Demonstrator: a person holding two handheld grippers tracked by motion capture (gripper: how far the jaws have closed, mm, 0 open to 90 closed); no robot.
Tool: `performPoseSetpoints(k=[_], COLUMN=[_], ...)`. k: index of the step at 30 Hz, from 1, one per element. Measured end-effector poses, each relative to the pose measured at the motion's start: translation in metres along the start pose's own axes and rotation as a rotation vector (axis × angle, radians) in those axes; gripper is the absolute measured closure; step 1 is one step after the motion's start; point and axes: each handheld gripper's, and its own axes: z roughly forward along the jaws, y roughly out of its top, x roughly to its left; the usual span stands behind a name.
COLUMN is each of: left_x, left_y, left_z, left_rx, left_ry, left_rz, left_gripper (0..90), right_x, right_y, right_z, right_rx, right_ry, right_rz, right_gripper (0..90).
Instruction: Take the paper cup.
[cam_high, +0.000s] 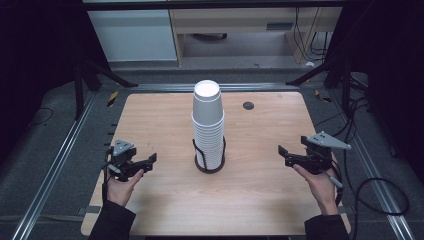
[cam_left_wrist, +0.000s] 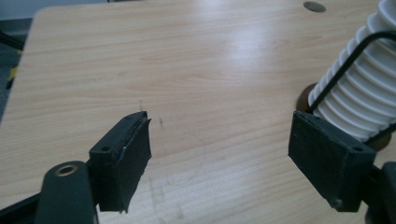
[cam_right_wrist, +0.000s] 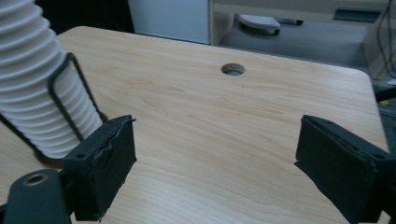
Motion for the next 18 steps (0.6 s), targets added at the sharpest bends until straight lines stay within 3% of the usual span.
performPoseSetpoints(k=[7, 15, 18], left_x=[-0.004, -0.007, -0.007], left_y=[-0.007, -0.004, -0.005], left_z=[0.001, 0.007, 0.011], left_rx=[0.021, 0.031, 0.046], left_ry=[-0.03, -0.049, -0.047], left_rz=[0.0, 0.034, 0.045], left_gripper=[18.5, 17.2, 16.9], right_x=[0.007, 0.024, 0.036], right_y=[0.013, 0.031, 0.045], right_z=[-0.002, -0.001, -0.001], right_rx=[-0.032, -0.046, -0.078], right_ry=[0.051, 0.075, 0.103], right_rz=[0.004, -0.034, -0.056], right_gripper=[10.4, 9.9, 9.8])
